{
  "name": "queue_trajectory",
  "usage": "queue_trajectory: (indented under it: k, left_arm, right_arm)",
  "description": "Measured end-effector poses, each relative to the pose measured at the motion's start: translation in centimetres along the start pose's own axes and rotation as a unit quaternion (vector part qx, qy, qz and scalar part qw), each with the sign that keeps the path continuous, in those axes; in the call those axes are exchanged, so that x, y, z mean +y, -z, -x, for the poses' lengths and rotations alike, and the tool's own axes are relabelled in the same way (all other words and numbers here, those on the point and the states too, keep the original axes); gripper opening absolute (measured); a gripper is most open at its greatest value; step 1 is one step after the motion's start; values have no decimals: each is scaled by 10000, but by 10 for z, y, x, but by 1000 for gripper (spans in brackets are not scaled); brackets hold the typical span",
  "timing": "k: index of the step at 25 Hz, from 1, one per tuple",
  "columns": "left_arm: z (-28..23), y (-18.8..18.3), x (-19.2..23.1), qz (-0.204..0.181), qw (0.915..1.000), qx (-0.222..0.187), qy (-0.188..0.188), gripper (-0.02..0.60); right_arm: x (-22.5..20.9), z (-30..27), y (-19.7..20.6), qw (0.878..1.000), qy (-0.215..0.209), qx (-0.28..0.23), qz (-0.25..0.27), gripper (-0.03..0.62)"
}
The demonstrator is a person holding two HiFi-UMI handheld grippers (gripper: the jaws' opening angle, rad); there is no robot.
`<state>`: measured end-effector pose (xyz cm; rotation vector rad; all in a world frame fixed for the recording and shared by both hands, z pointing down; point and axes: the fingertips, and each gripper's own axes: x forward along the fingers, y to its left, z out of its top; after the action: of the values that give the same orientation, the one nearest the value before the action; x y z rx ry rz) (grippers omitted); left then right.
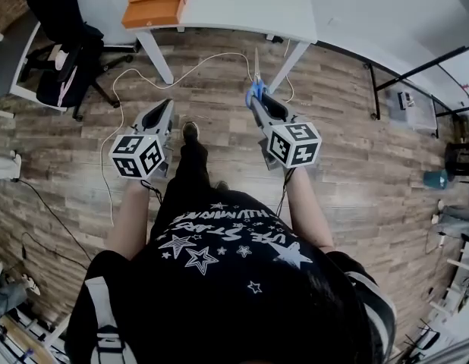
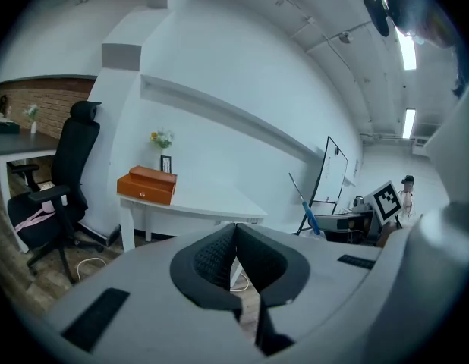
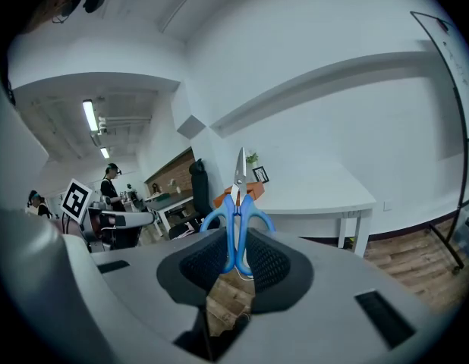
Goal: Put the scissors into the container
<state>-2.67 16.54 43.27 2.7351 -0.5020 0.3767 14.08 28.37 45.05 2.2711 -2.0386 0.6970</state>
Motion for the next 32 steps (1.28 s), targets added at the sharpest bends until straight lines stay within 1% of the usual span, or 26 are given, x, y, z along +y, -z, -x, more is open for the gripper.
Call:
queue_trajectory:
  k: [5, 9, 12, 17, 21, 27, 32]
  left_arm:
    - [-29, -13, 40, -18, 10000, -38, -28, 18]
    - [-65, -38, 86, 75, 9998, -142, -95, 18]
    - [-93, -58, 119, 112, 9997, -214, -104, 18]
    - [-138, -81, 177, 226, 9995, -182, -118, 18]
    - [-162, -100, 225, 297, 9993, -152, -179, 18]
    - [-189, -135, 294, 380, 9988, -137, -293, 18]
    - [-202, -152, 349, 537, 9977, -148, -394, 18]
  right_arm:
    - [-6, -46, -12, 9998, -76, 107, 152, 101]
    - [-19, -93, -29, 9997, -58, 159, 190, 101]
    - [-29, -133, -44, 9994, -74, 219, 242, 101]
    - [-40, -213, -69, 9992, -94, 302, 251, 101]
    - [-37, -271, -86, 9982, -181, 436, 358, 101]
    - [-30, -359, -123, 9963, -334, 577, 534, 101]
    - [-15, -425, -144, 9918, -412, 777, 924, 101]
